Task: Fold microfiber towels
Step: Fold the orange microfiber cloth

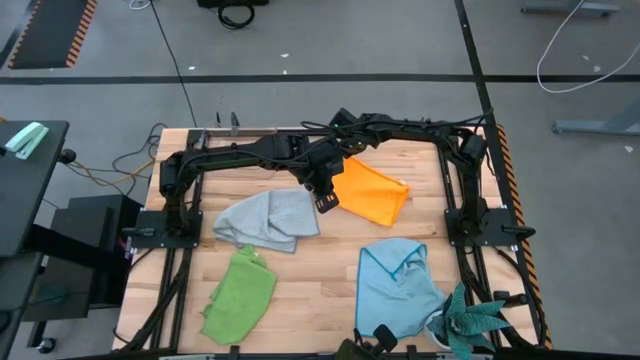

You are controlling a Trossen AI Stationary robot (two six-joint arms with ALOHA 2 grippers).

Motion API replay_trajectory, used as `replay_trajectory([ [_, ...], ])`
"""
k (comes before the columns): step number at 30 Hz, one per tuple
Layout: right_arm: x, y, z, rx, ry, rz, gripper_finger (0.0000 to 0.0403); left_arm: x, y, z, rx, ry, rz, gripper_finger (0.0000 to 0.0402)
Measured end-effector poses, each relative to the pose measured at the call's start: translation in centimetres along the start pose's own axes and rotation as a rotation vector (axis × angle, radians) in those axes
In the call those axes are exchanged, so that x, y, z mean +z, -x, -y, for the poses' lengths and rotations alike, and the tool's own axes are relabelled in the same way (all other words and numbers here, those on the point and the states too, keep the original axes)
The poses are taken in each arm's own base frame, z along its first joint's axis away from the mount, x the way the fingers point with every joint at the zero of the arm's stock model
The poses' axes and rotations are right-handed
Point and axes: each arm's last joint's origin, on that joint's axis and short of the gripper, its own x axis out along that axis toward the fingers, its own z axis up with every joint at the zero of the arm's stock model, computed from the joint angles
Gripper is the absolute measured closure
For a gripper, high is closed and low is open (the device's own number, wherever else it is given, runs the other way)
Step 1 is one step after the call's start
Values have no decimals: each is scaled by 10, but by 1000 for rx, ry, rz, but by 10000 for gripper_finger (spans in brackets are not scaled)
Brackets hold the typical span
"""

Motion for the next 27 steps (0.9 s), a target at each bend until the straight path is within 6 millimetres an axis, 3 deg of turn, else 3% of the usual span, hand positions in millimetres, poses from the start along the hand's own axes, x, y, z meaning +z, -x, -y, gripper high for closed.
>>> replay_trajectory([
  [16,-3,2,3,-54,-47,-39,288,1,0,-3,114,29,30,378],
  [23,-13,19,-1,-99,-31,-182,286,1,0,-3,114,-1,28,374],
  [27,-18,39,0,-113,-17,-189,286,0,0,0,110,-31,27,382],
])
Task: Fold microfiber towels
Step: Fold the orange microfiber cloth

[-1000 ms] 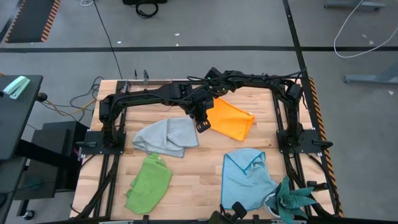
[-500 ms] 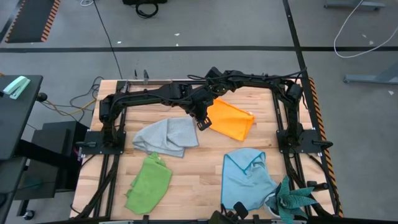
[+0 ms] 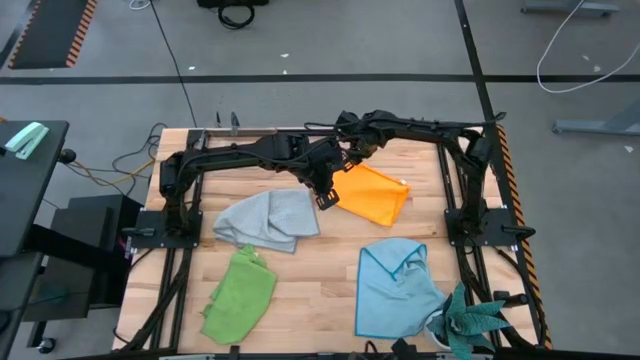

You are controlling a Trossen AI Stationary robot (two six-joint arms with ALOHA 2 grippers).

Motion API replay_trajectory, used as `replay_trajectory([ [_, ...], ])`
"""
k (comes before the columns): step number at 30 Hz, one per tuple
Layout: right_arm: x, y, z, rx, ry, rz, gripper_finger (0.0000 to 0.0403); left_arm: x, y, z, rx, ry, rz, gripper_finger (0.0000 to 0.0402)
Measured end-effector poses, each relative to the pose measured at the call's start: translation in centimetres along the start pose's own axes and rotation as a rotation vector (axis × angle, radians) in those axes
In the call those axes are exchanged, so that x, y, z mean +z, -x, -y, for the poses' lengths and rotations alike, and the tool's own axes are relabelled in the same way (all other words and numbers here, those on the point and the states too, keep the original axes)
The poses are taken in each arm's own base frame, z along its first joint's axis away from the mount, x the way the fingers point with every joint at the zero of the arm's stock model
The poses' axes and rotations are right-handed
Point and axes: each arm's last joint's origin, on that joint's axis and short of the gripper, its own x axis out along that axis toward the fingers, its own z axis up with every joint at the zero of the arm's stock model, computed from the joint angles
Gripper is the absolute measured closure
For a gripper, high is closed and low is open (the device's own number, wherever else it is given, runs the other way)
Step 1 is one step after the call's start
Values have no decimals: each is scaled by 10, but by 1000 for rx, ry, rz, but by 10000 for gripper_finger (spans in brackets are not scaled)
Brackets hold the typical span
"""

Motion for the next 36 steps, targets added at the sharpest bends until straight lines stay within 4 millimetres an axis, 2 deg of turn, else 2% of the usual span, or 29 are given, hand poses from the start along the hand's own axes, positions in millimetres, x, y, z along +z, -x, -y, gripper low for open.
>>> replay_trajectory([
  [3,-10,14,7,-22,5,-17,286,-2,0,7,-15,-71,-1,389],
  [7,-35,27,20,-32,-13,-29,286,-4,0,17,-34,-160,-3,392],
  [16,-124,57,53,37,-266,7,286,0,0,17,-39,-247,39,371],
  [22,-176,82,70,137,-419,126,286,9,-17,8,-51,-194,177,380],
  [29,-211,111,86,268,-451,288,286,3,-52,-14,-75,-19,285,391],
  [36,-227,124,92,331,-398,351,286,5,-79,-21,-121,108,385,370],
])
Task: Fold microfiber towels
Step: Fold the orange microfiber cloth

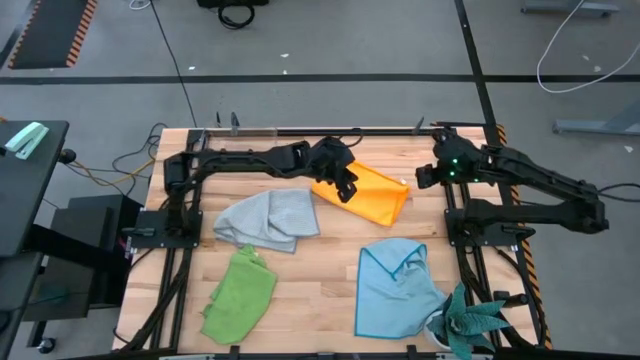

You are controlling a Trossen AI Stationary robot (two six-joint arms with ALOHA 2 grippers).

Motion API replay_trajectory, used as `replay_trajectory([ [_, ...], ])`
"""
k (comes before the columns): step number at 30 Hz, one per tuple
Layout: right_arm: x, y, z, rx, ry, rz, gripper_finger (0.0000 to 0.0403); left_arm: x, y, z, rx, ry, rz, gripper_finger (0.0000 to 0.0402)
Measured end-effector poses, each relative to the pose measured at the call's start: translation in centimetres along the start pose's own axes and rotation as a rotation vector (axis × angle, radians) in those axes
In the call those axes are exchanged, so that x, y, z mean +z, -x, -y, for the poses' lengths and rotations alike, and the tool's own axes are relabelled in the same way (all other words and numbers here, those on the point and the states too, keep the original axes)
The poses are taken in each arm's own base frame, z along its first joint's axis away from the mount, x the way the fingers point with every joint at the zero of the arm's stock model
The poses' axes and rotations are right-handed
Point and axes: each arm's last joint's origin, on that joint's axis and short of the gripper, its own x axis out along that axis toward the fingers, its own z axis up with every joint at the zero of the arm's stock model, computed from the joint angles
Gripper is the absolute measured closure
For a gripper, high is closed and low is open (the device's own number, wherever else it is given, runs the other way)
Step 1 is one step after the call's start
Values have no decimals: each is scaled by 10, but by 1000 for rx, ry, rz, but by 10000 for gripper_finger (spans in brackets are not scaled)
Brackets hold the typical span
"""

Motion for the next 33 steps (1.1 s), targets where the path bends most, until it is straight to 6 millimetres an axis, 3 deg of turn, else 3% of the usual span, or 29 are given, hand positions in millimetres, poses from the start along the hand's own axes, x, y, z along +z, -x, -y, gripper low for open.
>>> replay_trajectory([
  [8,-3,1,0,10,20,-35,286,-21,-47,3,-49,64,-80,372],
  [14,-5,1,-1,47,22,-83,286,-42,-69,1,-38,124,-183,379],
  [24,-6,1,1,33,53,-104,286,-76,-61,-8,120,152,-506,389],
  [28,-6,1,1,33,58,-103,286,-78,-58,-17,262,127,-516,395],
  [33,-6,0,1,33,75,-104,286,-73,-57,-27,315,145,-485,384],
])
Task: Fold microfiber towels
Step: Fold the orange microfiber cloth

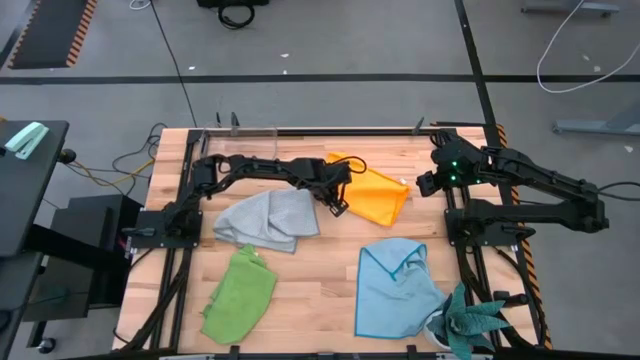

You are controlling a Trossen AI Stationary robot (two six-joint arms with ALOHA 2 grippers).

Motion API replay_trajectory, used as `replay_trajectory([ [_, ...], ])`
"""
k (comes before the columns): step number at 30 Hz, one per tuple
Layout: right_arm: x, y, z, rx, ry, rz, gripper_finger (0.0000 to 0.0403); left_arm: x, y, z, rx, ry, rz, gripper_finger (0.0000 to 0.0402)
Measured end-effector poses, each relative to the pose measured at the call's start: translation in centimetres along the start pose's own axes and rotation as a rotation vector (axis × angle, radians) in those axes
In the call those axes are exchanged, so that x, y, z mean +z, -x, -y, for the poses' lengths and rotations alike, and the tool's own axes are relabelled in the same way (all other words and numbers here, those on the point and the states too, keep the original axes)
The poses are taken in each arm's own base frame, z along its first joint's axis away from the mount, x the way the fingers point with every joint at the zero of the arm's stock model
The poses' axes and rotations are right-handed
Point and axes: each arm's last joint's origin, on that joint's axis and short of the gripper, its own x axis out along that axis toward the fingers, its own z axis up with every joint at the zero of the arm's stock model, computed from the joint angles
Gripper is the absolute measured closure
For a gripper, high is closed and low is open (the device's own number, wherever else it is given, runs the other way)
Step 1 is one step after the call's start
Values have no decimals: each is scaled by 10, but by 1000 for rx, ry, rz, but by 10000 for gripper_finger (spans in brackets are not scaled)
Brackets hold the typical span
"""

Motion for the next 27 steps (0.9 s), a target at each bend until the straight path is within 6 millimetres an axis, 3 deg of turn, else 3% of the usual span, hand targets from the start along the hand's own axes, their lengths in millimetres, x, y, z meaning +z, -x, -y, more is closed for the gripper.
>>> replay_trajectory([
  [9,0,0,0,2,2,1,286,6,-13,-37,67,66,-85,396],
  [21,2,-4,-3,-2,22,-2,286,31,-17,-92,92,198,-7,396],
  [27,8,-9,-8,11,53,28,286,30,-17,-96,74,182,-30,389],
])
